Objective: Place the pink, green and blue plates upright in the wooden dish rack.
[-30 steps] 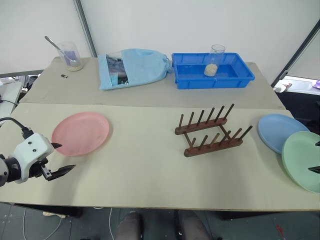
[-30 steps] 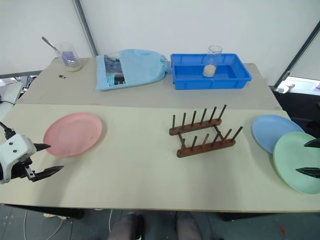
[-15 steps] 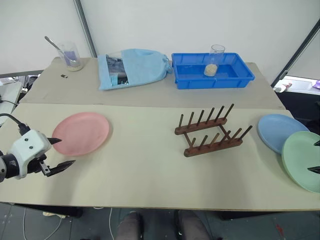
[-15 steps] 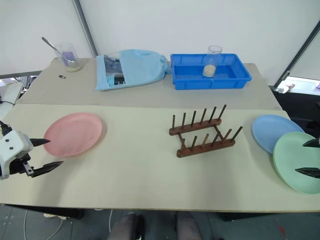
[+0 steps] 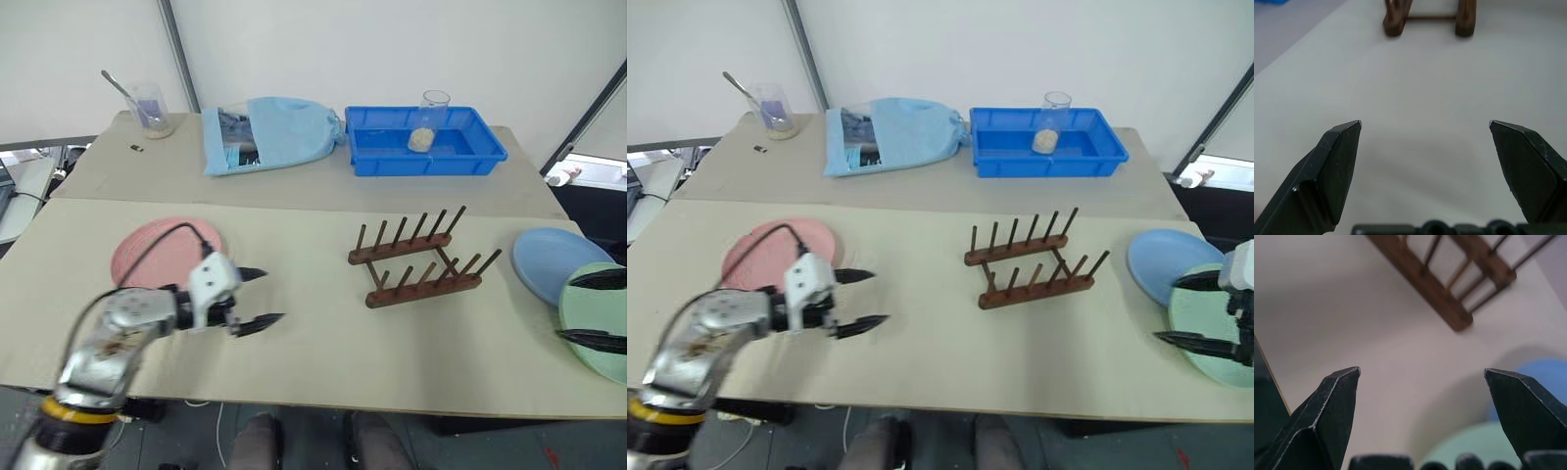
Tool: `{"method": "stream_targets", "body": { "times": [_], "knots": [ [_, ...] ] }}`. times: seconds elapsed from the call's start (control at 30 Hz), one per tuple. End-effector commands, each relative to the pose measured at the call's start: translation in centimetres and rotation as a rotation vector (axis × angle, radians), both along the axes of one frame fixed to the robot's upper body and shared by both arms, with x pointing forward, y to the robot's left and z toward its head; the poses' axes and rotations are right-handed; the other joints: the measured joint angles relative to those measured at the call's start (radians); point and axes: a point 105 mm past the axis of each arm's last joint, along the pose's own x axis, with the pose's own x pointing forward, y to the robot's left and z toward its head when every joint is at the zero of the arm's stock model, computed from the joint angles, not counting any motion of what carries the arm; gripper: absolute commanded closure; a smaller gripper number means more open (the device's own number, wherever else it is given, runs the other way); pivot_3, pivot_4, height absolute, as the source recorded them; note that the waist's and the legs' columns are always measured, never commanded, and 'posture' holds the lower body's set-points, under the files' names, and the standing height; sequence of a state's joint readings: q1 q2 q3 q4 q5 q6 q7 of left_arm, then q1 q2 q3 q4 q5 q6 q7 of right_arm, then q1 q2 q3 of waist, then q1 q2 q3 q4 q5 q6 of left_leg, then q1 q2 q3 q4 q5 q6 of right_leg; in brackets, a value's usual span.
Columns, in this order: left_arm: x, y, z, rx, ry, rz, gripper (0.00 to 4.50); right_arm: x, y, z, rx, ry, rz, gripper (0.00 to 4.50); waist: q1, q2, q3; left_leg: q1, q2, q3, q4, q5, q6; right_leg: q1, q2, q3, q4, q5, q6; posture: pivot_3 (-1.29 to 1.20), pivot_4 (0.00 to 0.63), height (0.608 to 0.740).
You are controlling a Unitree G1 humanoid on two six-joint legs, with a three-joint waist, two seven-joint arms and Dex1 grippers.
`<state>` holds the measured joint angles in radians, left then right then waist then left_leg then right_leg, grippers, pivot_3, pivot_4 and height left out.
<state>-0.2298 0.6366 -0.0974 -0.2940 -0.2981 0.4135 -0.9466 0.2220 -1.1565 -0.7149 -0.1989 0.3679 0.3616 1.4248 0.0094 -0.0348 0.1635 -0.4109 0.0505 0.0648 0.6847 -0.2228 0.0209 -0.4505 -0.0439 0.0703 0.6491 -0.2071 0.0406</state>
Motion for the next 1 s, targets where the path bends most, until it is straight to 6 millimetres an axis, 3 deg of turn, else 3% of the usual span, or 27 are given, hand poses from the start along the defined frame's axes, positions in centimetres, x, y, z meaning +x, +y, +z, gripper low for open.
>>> {"method": "stream_targets", "body": {
  "times": [0.03, 0.23, 0.6, 0.7, 0.9, 1.0],
  "knots": [
    [0.8, -3.4, -1.8, -0.014, -0.006, -0.043, 0.01, -1.1, 2.6, 1.2, 0.055, -0.047, -0.011, 0.00, 0.000, 0.000, 0.000, 0.001, 0.000, 0.000, 0.000, 0.000, 0.000, 0.001, 0.000, 0.000, 0.000, 0.000, 0.000, 0.00, 0.150, 0.696],
    [2.1, -9.5, -3.8, -0.095, 0.003, -0.107, 0.01, -3.1, 5.4, 0.0, 0.113, -0.006, -0.052, 0.00, 0.002, 0.000, 0.000, 0.003, -0.002, -0.004, 0.002, 0.000, 0.000, 0.008, 0.000, 0.000, -0.003, -0.002, -0.003, 0.00, 0.150, 0.696],
    [3.6, -15.5, -5.1, -0.147, 0.011, -0.164, 0.01, -4.7, 7.1, -0.4, 0.145, 0.017, -0.085, 0.00, 0.002, 0.000, 0.000, -0.001, -0.003, -0.008, 0.008, -0.001, 0.001, 0.011, 0.000, -0.001, -0.005, -0.003, -0.004, 0.00, 0.150, 0.696],
    [3.5, -16.3, -5.4, -0.142, 0.010, -0.190, 0.81, -4.8, 7.2, -0.4, 0.147, 0.016, -0.092, 0.00, 0.002, 0.000, 0.000, -0.003, -0.004, -0.009, 0.009, -0.001, 0.001, 0.011, 0.000, -0.001, -0.007, -0.003, -0.003, 0.00, 0.150, 0.696],
    [3.4, -16.0, -5.6, -0.125, -0.002, -0.228, 3.56, -5.2, 7.1, -0.7, 0.148, 0.020, -0.108, 0.00, 0.002, 0.000, 0.000, -0.004, -0.005, -0.011, 0.009, -0.001, 0.001, 0.012, 0.000, -0.001, -0.007, -0.003, -0.002, 0.00, 0.150, 0.696],
    [2.5, -15.4, -5.5, -0.102, -0.012, -0.332, 3.64, -5.5, 7.0, -0.9, 0.153, 0.028, -0.118, 0.00, 0.000, 0.000, 0.000, -0.004, -0.005, -0.011, 0.009, -0.001, 0.001, 0.012, 0.000, -0.001, -0.007, -0.003, -0.002, 0.00, 0.150, 0.696]
  ]
}}
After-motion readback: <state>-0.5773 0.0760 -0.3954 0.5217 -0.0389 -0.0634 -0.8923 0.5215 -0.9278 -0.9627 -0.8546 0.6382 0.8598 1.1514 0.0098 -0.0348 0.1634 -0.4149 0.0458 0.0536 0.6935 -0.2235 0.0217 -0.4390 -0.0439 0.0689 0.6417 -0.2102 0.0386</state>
